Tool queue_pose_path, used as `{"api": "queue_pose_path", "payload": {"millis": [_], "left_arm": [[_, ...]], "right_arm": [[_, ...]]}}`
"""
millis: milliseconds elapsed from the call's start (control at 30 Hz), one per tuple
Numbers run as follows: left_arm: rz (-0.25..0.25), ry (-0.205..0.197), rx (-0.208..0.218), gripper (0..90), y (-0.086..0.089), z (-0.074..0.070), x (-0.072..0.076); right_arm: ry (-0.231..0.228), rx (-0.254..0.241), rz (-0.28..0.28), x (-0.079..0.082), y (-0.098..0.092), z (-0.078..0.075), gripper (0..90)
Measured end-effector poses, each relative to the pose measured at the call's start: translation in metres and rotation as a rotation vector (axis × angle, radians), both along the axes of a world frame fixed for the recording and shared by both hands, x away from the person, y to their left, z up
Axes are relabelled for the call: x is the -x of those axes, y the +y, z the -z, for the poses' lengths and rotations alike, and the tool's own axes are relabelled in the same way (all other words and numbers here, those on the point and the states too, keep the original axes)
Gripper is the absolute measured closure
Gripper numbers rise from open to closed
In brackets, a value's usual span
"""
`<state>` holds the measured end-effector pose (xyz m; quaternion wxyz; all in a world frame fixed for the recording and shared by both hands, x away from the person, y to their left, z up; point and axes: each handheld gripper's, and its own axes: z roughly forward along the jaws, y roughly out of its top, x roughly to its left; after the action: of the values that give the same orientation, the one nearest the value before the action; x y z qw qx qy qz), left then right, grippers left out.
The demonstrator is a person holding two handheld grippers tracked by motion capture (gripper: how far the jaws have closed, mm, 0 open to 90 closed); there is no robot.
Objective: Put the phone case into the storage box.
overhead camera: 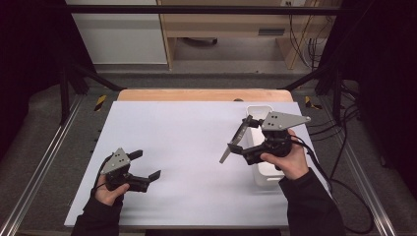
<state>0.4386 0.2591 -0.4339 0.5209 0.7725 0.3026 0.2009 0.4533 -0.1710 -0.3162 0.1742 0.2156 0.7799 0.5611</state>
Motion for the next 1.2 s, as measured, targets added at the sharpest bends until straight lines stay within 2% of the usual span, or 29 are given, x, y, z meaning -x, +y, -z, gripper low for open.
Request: {"api": "queue_pose_path", "payload": {"millis": [133, 533, 1200], "left_arm": [[-0.025, -0.005, 0.003, 0.0, 0.005, 0.003, 0.001], [-0.042, 0.007, 0.007, 0.0, 0.011, 0.009, 0.001], [-0.049, 0.019, 0.005, 0.0, 0.016, 0.014, -0.001]], "right_arm": [[0.000, 0.009, 0.023, -0.004, 0.001, -0.002, 11.8], [0.003, 0.016, 0.095, -0.014, 0.002, -0.011, 11.8], [-0.002, 0.006, 0.295, -0.043, -0.017, -0.027, 11.8]]}}
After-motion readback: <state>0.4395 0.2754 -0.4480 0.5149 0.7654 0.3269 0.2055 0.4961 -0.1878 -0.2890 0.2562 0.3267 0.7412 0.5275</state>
